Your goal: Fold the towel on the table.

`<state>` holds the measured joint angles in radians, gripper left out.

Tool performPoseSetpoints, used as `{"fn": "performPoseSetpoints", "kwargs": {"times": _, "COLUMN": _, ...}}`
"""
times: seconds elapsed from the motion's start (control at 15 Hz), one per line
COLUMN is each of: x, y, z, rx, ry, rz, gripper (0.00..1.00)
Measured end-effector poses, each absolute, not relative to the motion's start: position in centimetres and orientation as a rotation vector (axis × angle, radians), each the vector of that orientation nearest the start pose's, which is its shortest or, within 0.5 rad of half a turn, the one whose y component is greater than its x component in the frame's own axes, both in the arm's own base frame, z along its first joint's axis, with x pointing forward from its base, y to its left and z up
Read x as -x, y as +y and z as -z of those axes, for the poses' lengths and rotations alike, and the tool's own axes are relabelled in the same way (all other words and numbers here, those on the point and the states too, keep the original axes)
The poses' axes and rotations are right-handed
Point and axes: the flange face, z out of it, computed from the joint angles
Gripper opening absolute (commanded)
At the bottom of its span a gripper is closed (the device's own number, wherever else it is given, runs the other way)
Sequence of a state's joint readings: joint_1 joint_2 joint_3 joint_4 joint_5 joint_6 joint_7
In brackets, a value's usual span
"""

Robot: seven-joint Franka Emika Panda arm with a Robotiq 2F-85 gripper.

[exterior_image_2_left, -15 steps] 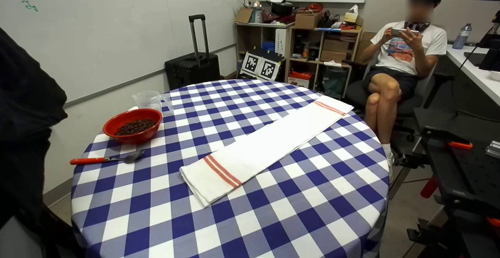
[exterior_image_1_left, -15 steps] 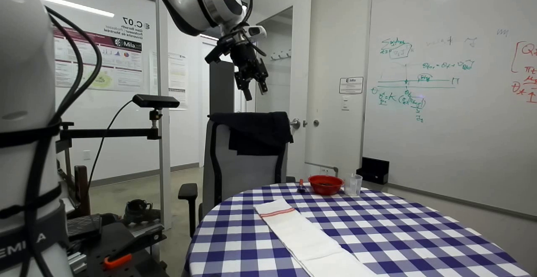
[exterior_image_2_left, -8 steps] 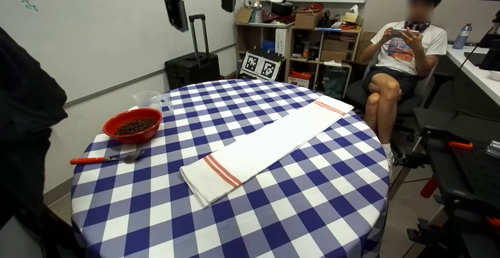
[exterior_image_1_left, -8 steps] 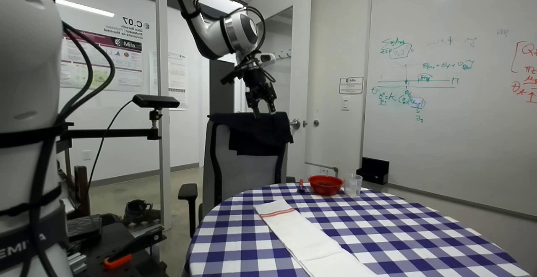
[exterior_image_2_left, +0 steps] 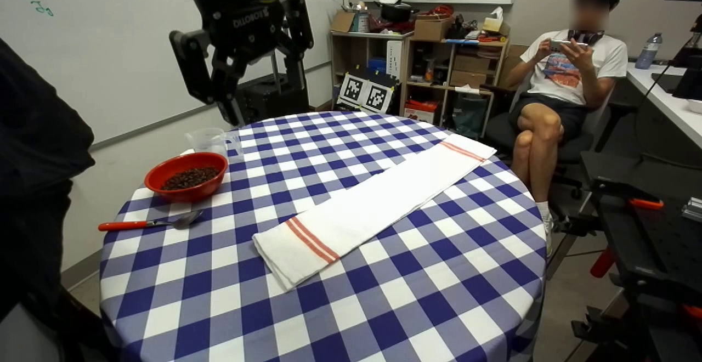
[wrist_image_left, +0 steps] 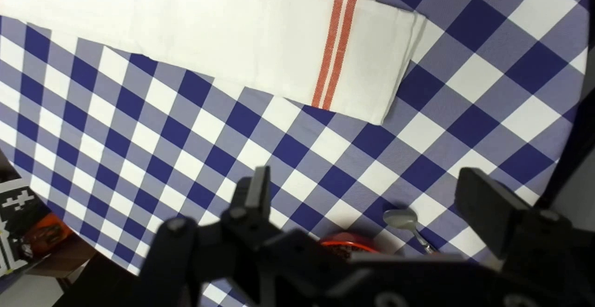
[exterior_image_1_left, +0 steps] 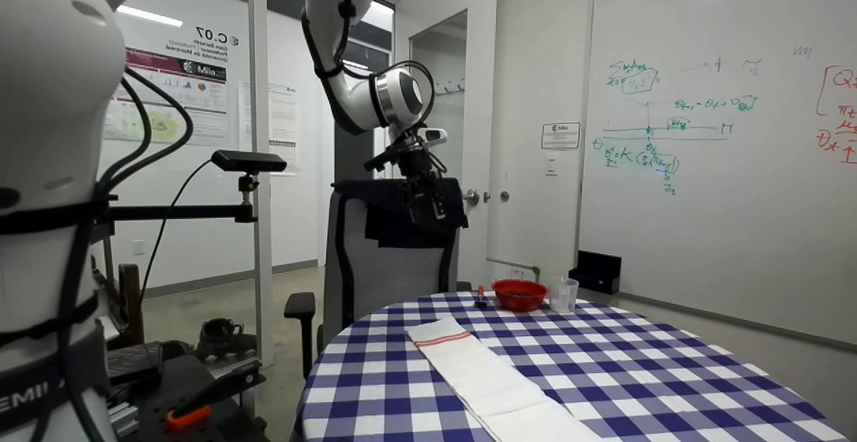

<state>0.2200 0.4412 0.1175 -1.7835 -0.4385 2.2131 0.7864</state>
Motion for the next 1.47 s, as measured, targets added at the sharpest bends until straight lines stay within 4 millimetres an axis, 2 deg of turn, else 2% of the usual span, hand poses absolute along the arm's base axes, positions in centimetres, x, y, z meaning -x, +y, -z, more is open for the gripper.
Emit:
{"fn": "performPoseSetpoints", "kwargs": {"times": 0.4, "x": -63.6, "y": 19.9, "z": -26.0, "rx": 3.357, "ry": 0.361, "rz": 0.184, "gripper": 1.0}}
{"fn": "performPoseSetpoints", "kwargs": {"times": 1.0, "x": -65.5, "y": 18.1, "z": -19.0, "rx": 3.323, "ry": 0.425, "rz": 0.149, "gripper": 1.0}}
{"fn": "performPoseSetpoints", "kwargs": {"times": 1.47, "x": -66.5, "y": 18.3, "z": -13.5, "rx": 3.355, "ry": 0.413, "rz": 0.113, "gripper": 1.0}}
